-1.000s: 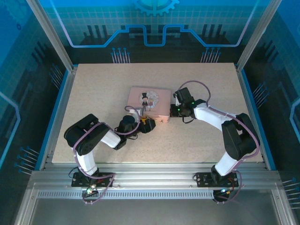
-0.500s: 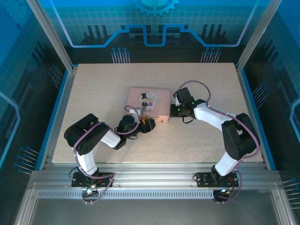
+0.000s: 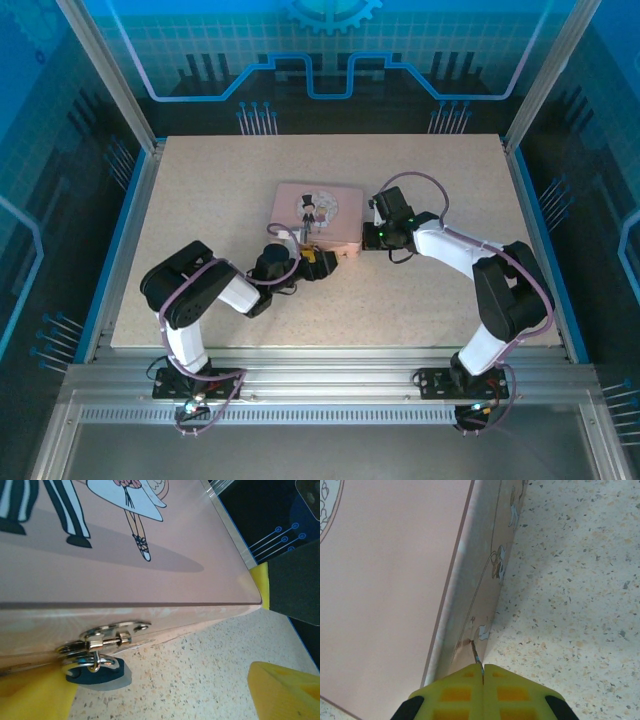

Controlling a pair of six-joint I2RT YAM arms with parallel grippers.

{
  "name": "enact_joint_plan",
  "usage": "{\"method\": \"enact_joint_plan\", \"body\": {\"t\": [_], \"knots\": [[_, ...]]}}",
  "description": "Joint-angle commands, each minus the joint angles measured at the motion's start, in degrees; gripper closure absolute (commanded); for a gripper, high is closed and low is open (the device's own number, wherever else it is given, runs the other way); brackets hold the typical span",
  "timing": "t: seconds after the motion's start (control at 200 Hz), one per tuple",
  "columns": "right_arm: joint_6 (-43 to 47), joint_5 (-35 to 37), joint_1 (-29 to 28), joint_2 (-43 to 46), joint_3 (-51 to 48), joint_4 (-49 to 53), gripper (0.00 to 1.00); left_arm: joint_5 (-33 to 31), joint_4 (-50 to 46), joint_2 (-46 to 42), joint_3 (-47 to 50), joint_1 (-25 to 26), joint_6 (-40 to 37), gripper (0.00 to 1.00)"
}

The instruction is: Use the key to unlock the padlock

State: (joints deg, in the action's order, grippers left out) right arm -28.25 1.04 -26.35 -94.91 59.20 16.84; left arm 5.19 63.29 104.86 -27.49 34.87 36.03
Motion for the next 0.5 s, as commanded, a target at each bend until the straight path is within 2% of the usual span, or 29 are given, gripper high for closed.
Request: {"method": "enact_joint_plan", "body": {"t": [0.0,0.155,0.495], "knots": [[0.0,-0.8,-1.1,0.1,-0.5,-0.5,1.0,0.8,1.9,0.8,-1.4,0.1,-0.5,0.17],[0.1,-0.8,-1.1,0.0,-0.5,-0.7,1.0,3.5,4.3,-0.4,0.2,0.1,-0.7,0.35],[-0.2,-1.2,-1.1,-0.5,-0.6,-1.4,1.0,3.1,4.8,-2.9,2.9,0.0,0.0,0.41]]}}
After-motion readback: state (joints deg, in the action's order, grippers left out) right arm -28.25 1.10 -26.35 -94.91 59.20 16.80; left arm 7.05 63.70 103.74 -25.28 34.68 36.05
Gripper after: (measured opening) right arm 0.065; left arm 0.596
